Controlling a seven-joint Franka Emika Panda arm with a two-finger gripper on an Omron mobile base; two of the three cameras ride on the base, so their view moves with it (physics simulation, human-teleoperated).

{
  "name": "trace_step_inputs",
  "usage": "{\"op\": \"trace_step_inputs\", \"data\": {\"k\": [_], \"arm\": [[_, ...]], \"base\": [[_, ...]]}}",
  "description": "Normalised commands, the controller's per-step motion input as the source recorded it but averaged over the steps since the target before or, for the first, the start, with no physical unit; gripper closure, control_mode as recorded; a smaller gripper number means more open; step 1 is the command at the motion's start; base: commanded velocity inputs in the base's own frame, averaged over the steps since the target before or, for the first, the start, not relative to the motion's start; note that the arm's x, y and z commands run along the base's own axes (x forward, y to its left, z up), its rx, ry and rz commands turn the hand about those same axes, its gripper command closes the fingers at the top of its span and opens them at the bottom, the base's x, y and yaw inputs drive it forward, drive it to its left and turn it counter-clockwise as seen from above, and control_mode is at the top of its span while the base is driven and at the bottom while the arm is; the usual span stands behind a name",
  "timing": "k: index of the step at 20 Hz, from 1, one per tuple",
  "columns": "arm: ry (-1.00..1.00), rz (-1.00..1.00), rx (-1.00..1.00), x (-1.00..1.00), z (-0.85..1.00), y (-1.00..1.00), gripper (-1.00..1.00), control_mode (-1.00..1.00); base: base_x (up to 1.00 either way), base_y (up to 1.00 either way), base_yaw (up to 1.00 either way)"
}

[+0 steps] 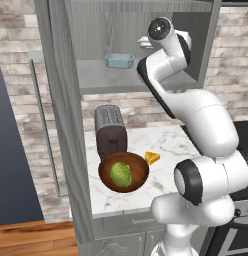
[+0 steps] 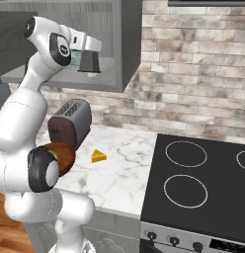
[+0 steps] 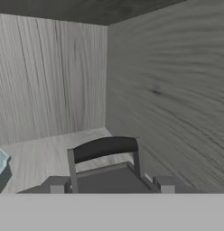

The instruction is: Pick the cheese from the fridge and the cheese grater from the cabinet and place them next to the salad bowl.

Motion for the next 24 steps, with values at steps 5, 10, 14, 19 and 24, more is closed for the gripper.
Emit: {"op": "trace_step_inputs", "data": {"k": [5,10,14,19,24], "arm": [[-0.02,0.0,0.0,-0.64,0.02,0.0,1.0,-1.0],[0.0,0.0,0.0,-0.72,0.03,0.0,1.0,-1.0],[0.0,0.01,0.0,-0.58,0.04,0.0,1.0,-1.0],[0.0,0.1,0.0,-0.6,0.03,0.0,1.0,-1.0],[0.0,0.15,0.0,-0.68,0.0,0.0,1.0,-1.0]], "base": [[0.0,0.0,0.0],[0.0,0.0,0.0],[0.0,0.0,0.0],[0.0,0.0,0.0],[0.0,0.0,0.0]]}}
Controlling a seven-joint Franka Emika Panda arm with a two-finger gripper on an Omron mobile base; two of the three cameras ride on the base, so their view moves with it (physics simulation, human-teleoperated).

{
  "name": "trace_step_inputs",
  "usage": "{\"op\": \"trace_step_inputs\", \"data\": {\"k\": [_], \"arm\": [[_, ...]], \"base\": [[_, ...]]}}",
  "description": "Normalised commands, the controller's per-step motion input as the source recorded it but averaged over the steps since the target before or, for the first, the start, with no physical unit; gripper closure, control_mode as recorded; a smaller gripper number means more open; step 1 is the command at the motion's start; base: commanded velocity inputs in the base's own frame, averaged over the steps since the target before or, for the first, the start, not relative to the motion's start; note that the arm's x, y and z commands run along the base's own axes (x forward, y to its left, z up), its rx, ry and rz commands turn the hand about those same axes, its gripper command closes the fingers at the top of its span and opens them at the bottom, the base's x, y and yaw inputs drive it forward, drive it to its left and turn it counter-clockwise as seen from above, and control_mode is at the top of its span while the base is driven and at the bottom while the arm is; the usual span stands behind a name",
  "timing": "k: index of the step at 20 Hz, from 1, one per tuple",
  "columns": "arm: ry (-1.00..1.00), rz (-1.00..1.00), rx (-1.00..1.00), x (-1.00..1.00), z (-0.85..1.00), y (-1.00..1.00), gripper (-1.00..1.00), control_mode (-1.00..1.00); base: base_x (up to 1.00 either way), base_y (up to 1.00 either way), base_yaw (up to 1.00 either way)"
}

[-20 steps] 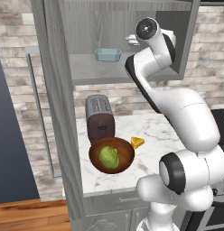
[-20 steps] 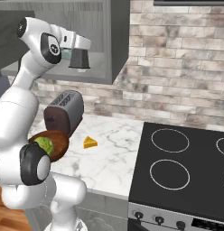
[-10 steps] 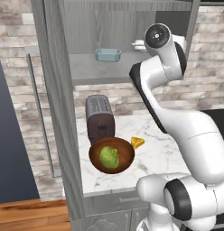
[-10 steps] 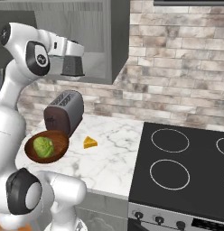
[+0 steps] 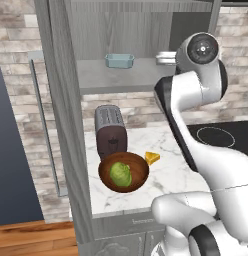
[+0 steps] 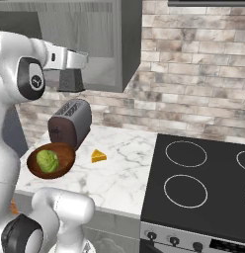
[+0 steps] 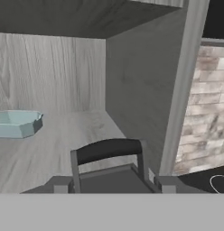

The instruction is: Pick the cheese from the fridge and the cheese grater from the cabinet and place them next to the salad bowl.

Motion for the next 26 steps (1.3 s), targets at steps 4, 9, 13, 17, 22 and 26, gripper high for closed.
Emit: {"op": "trace_step_inputs", "data": {"k": [4,9,13,17,22,26], "arm": [[0.0,0.22,0.0,-0.7,0.0,0.0,1.0,-1.0],[0.0,0.26,0.0,-0.65,0.0,0.0,1.0,-1.0],[-0.02,0.29,0.04,-0.45,0.0,0.0,1.0,-1.0],[-0.1,0.26,0.15,-0.41,-0.05,0.0,1.0,-1.0],[-0.17,0.25,0.24,-0.42,-0.17,0.0,1.0,-1.0],[-0.09,0.27,0.19,-0.39,-0.17,0.0,1.0,-1.0]], "base": [[0.0,0.0,0.0],[0.0,0.0,0.0],[0.0,0.0,0.0],[0.0,0.0,0.0],[0.0,0.0,0.0],[0.0,0.0,0.0]]}}
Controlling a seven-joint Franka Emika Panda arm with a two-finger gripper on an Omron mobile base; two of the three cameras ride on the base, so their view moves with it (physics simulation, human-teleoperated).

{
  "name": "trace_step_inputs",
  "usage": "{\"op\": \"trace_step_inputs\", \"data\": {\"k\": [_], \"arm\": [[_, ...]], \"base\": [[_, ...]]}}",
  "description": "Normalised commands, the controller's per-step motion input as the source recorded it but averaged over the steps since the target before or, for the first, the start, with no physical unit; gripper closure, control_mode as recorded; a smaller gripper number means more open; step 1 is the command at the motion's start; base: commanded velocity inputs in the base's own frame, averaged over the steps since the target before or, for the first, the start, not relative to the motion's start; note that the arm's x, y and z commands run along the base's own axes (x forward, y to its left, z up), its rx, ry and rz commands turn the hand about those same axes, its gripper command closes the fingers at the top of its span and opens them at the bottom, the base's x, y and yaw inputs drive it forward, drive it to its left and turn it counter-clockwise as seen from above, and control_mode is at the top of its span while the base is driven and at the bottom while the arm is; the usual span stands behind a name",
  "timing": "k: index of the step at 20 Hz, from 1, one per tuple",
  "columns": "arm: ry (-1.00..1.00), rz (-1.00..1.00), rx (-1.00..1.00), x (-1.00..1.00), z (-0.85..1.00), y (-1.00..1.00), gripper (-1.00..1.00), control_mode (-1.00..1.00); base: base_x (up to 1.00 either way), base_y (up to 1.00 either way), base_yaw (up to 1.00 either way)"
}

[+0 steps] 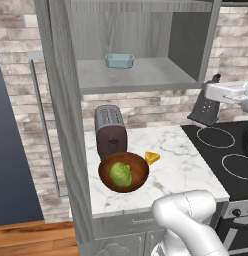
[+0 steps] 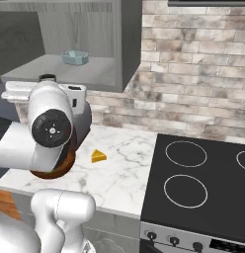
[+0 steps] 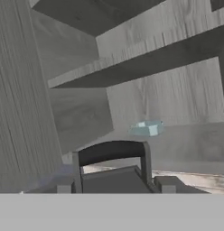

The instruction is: Pick the cheese from the fridge and the cheese grater from the cabinet and place them next to the salad bowl.

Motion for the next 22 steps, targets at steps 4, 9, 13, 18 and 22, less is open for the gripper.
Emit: {"op": "trace_step_inputs", "data": {"k": [4,9,13,18,22], "arm": [[0.02,0.23,0.05,-0.1,0.0,0.0,1.0,-1.0],[0.1,0.22,-0.02,-0.01,0.0,0.0,1.0,-1.0],[0.06,0.16,-0.12,-0.06,-0.05,-0.09,1.0,-1.0],[-0.04,0.09,-0.09,-0.05,-0.34,-0.21,1.0,-1.0],[-0.22,0.05,0.0,0.0,-0.46,-0.11,1.0,-1.0]], "base": [[0.0,0.0,0.0],[0.0,0.0,0.0],[0.0,0.0,0.0],[0.0,0.0,0.0],[0.0,0.0,0.0]]}}
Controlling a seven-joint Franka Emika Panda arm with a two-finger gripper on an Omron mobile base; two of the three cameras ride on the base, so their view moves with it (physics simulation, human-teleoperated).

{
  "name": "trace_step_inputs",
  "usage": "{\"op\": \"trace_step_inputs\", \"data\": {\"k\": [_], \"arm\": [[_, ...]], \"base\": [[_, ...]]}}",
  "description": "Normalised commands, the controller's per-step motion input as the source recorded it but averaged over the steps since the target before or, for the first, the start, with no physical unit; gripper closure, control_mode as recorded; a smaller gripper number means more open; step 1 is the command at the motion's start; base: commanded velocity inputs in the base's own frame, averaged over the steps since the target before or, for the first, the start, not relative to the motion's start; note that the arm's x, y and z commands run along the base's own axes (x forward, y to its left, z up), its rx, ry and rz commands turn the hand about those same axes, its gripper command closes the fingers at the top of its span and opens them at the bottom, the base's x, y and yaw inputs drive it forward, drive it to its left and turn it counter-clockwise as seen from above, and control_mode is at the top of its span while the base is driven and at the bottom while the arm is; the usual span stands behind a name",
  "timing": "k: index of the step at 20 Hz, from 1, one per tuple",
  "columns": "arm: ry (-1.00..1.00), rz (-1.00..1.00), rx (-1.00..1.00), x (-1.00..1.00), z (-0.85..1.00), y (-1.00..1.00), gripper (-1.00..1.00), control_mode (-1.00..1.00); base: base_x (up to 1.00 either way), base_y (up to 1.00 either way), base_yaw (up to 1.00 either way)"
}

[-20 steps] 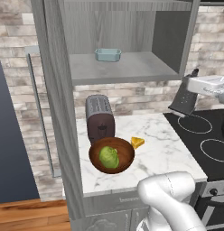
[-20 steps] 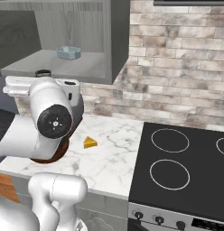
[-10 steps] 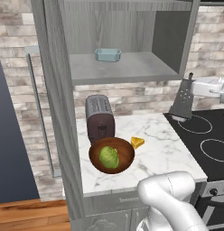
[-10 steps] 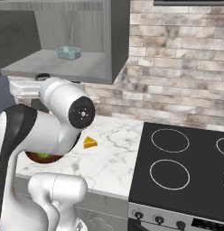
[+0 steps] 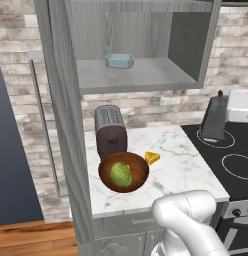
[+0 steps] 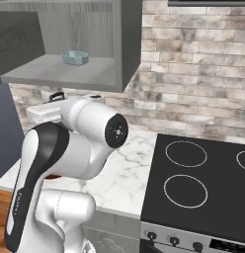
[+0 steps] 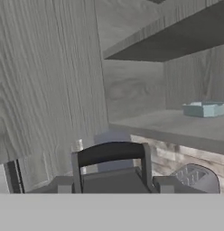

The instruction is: Pick the cheese from the fridge and the cheese grater from the cabinet and place them next to the salad bowl.

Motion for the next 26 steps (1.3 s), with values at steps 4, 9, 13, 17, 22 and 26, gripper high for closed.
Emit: {"op": "trace_step_inputs", "data": {"k": [4,9,13,17,22,26], "arm": [[-0.26,0.02,0.0,0.0,-0.44,0.0,1.0,-1.0],[-0.19,0.0,0.0,0.0,-0.36,0.0,1.0,-1.0],[0.0,0.0,0.0,0.0,-0.28,0.0,1.0,-1.0],[0.0,0.0,0.0,0.0,-0.32,0.0,1.0,-1.0],[0.0,0.02,0.0,0.0,-0.41,0.0,1.0,-1.0],[0.0,0.01,0.0,0.08,-0.5,0.0,1.0,-1.0]], "base": [[0.0,0.0,0.0],[0.0,0.0,0.0],[0.0,0.0,0.0],[0.0,0.0,0.0],[0.0,0.0,0.0],[0.0,0.0,0.0]]}}
